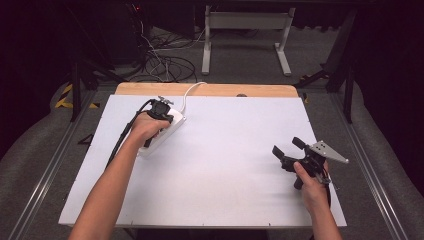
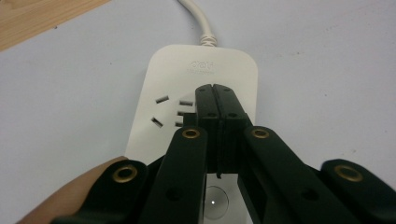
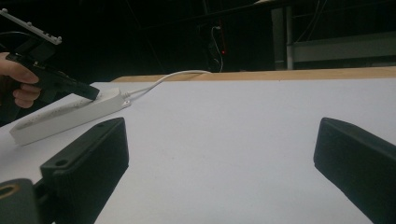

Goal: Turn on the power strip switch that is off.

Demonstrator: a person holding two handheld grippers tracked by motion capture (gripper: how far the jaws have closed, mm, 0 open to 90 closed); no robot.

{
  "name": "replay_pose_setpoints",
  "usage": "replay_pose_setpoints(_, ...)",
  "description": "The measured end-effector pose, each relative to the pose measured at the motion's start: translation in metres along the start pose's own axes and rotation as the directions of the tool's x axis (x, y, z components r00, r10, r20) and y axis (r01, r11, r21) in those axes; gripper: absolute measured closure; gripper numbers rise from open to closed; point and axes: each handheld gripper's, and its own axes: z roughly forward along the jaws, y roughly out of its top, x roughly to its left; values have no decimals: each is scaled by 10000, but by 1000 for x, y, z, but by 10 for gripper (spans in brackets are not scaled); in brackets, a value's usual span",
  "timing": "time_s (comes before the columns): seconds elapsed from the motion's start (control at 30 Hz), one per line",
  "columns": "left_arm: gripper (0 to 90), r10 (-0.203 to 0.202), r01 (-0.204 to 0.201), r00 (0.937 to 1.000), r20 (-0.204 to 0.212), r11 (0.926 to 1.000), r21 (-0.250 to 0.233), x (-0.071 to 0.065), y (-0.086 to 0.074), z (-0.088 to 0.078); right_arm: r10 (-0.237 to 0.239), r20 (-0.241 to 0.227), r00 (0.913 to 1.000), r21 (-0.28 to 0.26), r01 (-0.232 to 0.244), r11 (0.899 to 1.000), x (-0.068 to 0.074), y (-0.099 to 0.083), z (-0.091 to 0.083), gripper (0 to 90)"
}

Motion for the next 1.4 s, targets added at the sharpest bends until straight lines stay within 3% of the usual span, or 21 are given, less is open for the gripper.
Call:
replay_pose_setpoints(0.2, 900, 320, -320, 9995, -78, 9995, 14, -3, 1, 1, 16, -42, 10000, 26, -15, 10000, 0, -1, 2, 39)
replay_pose_setpoints(0.3, 900, 764, -763, 9960, -472, 9971, 39, -9, 0, 2, 113, -16, 9999, 28, -113, 9999, 1, -1, 2, 39)
replay_pose_setpoints(0.43, 900, 549, -547, 9983, -181, 9984, 127, -5, 1, 2, 122, 5, 9999, 21, -122, 9999, 0, 0, 2, 39)
replay_pose_setpoints(0.67, 900, 751, -739, 9970, -204, 9958, 532, -6, 6, 3, 232, 50, 9997, 37, -233, 9997, -2, -1, 4, 39)
replay_pose_setpoints(0.73, 900, 624, -624, 9980, 21, 9962, 602, -5, 7, 4, 206, 17, 9998, 63, -206, 9998, -2, -1, 5, 39)
replay_pose_setpoints(0.9, 900, 989, -950, 9934, -580, 9932, 669, -13, 8, 5, 240, -35, 9997, 27, -240, 9997, -1, 0, 8, 40)
replay_pose_setpoints(1.0, 900, 729, -694, 9961, -493, 9952, 692, -12, 9, 5, 218, -99, 9997, -90, -219, 9997, 1, 3, 8, 41)
replay_pose_setpoints(1.4, 900, 757, -717, 9957, -543, 9948, 725, -12, 9, 5, 124, -172, 9998, -159, -127, 9998, 4, 6, 5, 43)
